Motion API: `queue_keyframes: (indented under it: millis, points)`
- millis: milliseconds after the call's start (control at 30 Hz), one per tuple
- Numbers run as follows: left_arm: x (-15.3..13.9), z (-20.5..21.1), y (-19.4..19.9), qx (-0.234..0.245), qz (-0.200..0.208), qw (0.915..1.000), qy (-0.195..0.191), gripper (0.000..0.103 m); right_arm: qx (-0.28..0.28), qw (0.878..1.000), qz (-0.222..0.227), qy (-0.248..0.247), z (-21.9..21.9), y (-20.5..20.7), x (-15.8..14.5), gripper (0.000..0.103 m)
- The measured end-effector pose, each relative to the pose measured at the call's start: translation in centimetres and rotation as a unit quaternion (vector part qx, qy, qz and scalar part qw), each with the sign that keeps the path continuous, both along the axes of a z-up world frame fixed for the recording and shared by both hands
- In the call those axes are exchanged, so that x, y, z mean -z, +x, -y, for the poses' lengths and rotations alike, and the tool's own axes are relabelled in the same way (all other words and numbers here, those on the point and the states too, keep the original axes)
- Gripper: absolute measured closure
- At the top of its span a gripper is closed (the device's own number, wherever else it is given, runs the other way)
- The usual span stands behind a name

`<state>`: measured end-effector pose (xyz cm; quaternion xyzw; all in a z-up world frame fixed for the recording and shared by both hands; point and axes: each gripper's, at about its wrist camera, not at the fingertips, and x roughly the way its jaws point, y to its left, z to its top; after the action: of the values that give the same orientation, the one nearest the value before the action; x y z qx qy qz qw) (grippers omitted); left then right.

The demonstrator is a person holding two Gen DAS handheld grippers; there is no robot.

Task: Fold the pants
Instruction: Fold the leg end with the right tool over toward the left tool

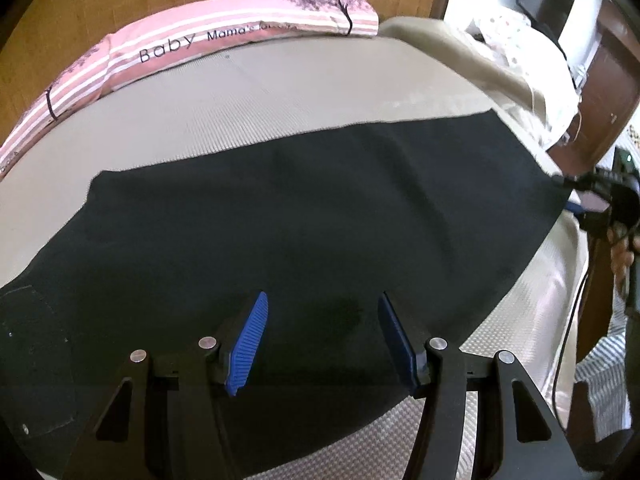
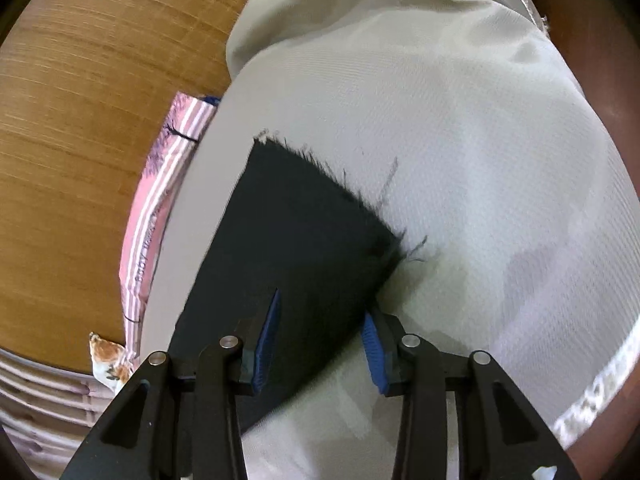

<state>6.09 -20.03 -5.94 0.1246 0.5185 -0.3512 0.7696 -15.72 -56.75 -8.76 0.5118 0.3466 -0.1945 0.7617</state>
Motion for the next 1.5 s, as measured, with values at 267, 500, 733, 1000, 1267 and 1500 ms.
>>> queue_keyframes:
  millis: [267, 500, 733, 1000, 1267, 1500]
  points:
    - [1.3, 0.6, -0.7, 0.003, 0.026, 0.9995, 0.015, 0.041, 0.007, 1.000, 0.006, -0.004, 1.2, 0.6, 0.6, 0.089]
    - [1.2, 0.2, 0.2, -0.003, 0.009, 0.9999, -0.009, 0.037, -0.004, 0.999, 0.039, 0.016, -0.6, 2.3, -0.9, 0.093]
    - [-0.8, -4.9, 2.8, -0.094, -0.043, 0.9919, -0.074, 0.037, -0.096, 0.993, 0.068, 0.002, -6.2, 8.4, -5.0, 0.092]
    - [-3.9, -14.2, 5.0, -0.205, -0.024, 0.9727, -0.105, 0.037, -0.225, 0.971, 0.081, 0.019, -17.2, 17.4, -5.7, 0.092]
    - [-3.2, -19.9, 4.3, -0.254, -0.038, 0.9597, -0.115, 0.037, -0.375, 0.926, 0.041, 0.026, -30.8, 22.5, -2.8, 0.092]
    - [-3.0, -21.2, 4.3, -0.251, -0.049, 0.9572, -0.135, 0.037, -0.462, 0.885, -0.025, -0.052, -37.6, 22.7, -0.3, 0.092]
